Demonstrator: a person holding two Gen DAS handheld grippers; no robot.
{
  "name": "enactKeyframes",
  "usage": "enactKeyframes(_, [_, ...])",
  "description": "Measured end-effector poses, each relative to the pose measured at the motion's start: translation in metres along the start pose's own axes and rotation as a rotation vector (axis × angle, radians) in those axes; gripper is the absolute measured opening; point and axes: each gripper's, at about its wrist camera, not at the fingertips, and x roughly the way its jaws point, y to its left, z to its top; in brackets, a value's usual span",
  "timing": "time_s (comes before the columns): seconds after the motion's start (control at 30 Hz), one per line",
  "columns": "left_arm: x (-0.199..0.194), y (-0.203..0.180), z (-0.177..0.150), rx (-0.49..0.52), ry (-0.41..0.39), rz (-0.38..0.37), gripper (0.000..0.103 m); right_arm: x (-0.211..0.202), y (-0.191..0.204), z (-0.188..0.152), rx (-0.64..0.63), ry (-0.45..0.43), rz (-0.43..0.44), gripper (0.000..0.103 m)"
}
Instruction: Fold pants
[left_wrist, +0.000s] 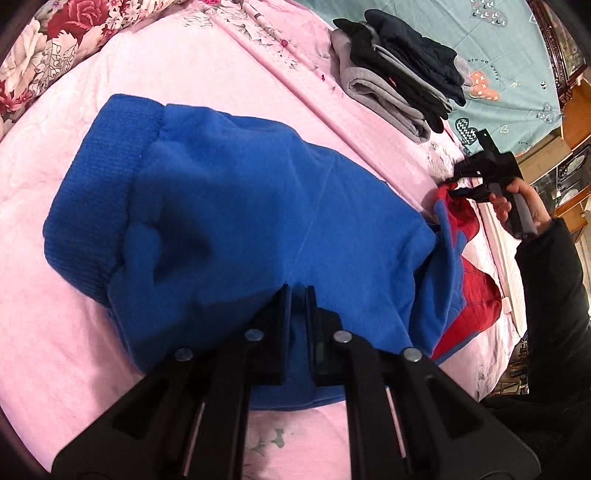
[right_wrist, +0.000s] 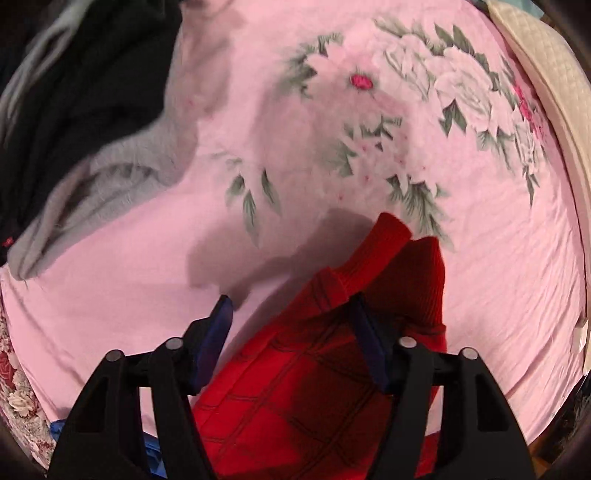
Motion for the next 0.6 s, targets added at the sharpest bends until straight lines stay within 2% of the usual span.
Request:
enactKeyframes(0.03, [0.002,-0.002,0.002,-0.002,0.001,-0.005,0.008,-0.004,-0.003,-0.004,-0.009,-0.027,-0.027,0.025])
enactKeyframes(0.07, [0.002,-0.001,0.002,-0.005,0.003,-0.009,0.008,-0.007,-0.006,-0.009,-0.016,-0.036,-0.013,0.006])
enactKeyframes(0.13, [0.002,0.0,0.003,-0.009,0.007,-0.017,0.008,-0.021,-0.024,-0.02,-0.003,-0.053,0.057,0.005])
enactKeyframes(0.23, [0.003,0.001,0.004,-0.013,0.016,-0.024,0.008,-0.06,-0.054,-0.046,-0.011,-0.136,0.13,0.005])
enactKeyframes(0.33, [0.004,-0.001,0.006,-0.007,0.028,-0.022,0.008,-0.109,-0.094,-0.083,0.004,-0.218,0.243,0.005])
enactKeyframes(0.43, [0.004,-0.001,0.008,-0.003,0.039,-0.013,0.008,-0.142,-0.127,-0.116,0.03,-0.286,0.322,0.005])
enactKeyframes(0.53, [0.006,-0.004,0.011,-0.011,0.055,0.005,0.008,-0.148,-0.168,-0.16,0.082,-0.326,0.372,0.005])
enactKeyframes(0.6, [0.007,-0.008,0.012,-0.011,0.066,0.033,0.008,-0.129,-0.194,-0.19,0.125,-0.305,0.396,0.005])
